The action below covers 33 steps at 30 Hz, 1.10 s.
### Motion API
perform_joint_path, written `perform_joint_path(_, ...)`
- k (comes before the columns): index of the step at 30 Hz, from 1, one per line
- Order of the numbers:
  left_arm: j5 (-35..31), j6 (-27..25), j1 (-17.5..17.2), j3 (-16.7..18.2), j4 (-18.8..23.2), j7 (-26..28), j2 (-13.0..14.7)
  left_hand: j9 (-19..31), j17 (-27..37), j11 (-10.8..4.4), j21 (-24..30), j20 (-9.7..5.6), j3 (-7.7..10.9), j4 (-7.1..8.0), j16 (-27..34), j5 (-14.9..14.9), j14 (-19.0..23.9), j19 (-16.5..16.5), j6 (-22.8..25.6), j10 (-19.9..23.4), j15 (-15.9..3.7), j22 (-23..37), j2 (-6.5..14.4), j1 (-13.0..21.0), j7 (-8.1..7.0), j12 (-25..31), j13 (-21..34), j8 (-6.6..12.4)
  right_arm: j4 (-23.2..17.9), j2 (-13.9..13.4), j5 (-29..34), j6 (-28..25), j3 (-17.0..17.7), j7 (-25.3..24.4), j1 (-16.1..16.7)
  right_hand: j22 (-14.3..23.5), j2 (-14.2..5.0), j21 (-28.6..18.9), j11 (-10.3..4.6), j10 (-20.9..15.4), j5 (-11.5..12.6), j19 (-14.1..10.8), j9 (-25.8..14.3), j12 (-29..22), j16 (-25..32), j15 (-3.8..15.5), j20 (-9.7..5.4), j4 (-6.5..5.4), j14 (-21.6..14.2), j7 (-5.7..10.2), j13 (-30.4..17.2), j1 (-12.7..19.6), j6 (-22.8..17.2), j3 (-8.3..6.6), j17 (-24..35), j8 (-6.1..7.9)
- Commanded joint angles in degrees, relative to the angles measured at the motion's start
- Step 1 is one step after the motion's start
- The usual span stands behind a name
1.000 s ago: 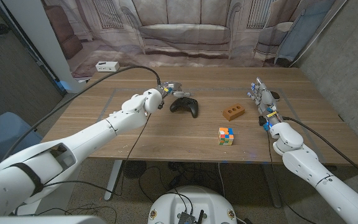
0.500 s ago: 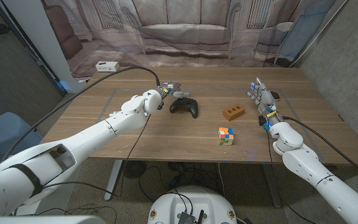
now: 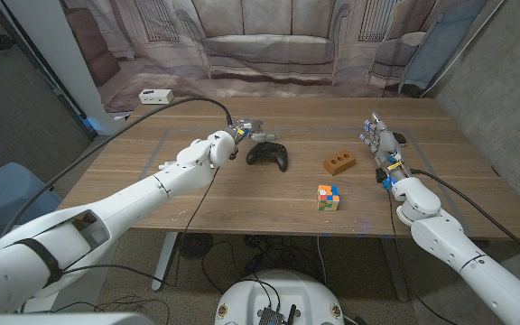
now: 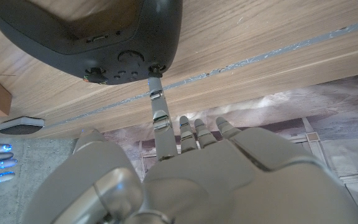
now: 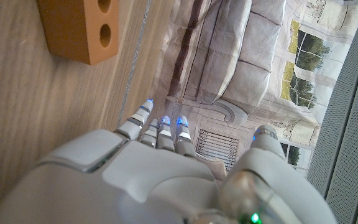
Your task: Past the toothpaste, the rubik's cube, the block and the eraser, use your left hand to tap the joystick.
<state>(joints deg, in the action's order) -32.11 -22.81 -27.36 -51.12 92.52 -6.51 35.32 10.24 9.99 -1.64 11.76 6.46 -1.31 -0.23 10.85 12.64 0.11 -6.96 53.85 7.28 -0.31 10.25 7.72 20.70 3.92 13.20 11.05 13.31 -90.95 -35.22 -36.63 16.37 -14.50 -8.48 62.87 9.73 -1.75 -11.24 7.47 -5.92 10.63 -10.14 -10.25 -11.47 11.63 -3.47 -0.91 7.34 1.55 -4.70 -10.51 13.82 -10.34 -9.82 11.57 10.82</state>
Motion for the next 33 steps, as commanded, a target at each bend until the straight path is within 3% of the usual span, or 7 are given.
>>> perform_joint_path(1,-0.6,-1.08,-0.22,-0.69,0.08,-0.14,-0.37,0.32,0.16,-0.09,-0.09,0.3,0.13,-0.03,0.07,-0.17,0.39,0.29,0.91,0.8,-0.08,0.11,-0.16,0.66,0.07,0.02,0.12,0.26,-0.12,-0.25,-0.27,0.12,0.28,0.23,0.49,0.2,-0.47,0.13,0.51,0.2,0.0,0.11,-0.32,0.15,-0.04,-0.38,0.33,-0.02,0.11,0.2,-0.33,0.15,-0.31,0.33,0.24,0.15)
perform_joint_path(33,-0.65,-2.7,-1.93,0.24,2.7,1.09,0.97,0.31,0.17,-0.17,-0.18,0.48,0.48,-0.4,-0.06,-0.41,0.53,0.37,0.84,0.89,-0.04,0.11,-0.1,1.26,-0.5,-0.17,0.12,-0.51,-1.32,-0.85,0.03,-0.09,0.55,0.04,1.27,0.2,-0.54,0.13,0.46,0.18,0.01,0.17,-0.32,0.13,-0.06,-0.32,0.32,-0.01,0.17,0.2,-0.33,0.14,-0.28,0.39,0.23,0.14)
